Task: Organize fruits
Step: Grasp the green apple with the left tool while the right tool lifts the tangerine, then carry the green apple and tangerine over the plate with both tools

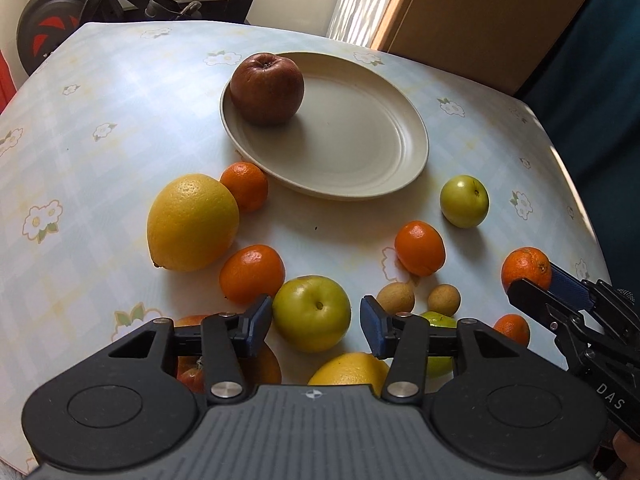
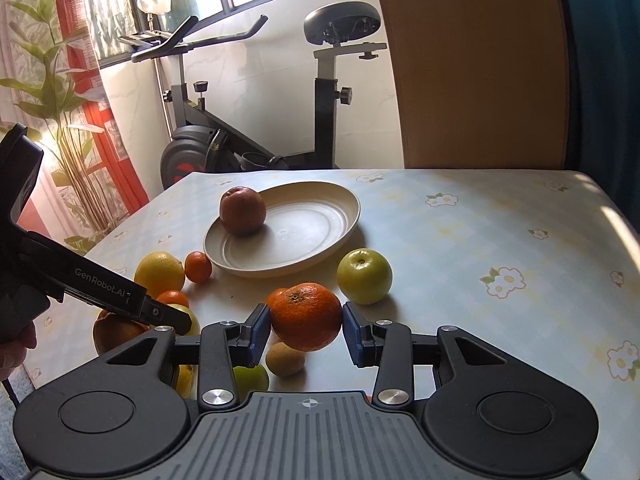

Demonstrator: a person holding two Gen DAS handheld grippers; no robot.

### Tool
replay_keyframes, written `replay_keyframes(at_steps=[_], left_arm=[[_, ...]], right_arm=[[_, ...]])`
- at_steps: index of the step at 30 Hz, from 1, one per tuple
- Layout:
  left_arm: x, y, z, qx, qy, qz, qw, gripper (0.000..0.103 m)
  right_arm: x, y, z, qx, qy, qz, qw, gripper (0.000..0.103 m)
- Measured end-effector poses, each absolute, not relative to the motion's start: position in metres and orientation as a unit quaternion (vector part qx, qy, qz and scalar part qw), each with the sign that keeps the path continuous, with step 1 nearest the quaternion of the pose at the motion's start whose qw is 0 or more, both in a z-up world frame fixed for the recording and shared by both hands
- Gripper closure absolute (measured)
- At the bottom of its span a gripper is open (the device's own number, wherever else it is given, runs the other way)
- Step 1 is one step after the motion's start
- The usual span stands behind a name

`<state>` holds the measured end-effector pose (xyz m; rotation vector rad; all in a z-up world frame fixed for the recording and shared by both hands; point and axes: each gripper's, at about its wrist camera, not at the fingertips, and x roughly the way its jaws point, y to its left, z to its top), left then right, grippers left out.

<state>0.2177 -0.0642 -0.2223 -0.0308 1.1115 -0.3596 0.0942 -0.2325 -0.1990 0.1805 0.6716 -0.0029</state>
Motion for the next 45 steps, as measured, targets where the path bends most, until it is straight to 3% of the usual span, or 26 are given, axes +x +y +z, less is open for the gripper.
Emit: replay_keyframes(at_steps=[10, 26, 45], left_arm=[[0.208, -0.083, -0.227, 0.059, 0.501, -0.158, 0.849, 0.055], [0.209, -0.068, -0.169, 0.006, 0.425, -0.181, 0.887, 0.055], [0.302, -0.076, -0.121, 0.005, 0.387, -0.214, 0.897, 0.055]], right_arm=[[0.092, -0.235, -0.2, 0.099, 0.327, -0.003, 0.94, 0.067], [0.1, -0.24, -0.18, 0.09, 0.314, 0.006, 0.945, 0.067], [0.208, -0.259, -0.143, 0.018, 0.327, 0.046, 0.944, 0.067]])
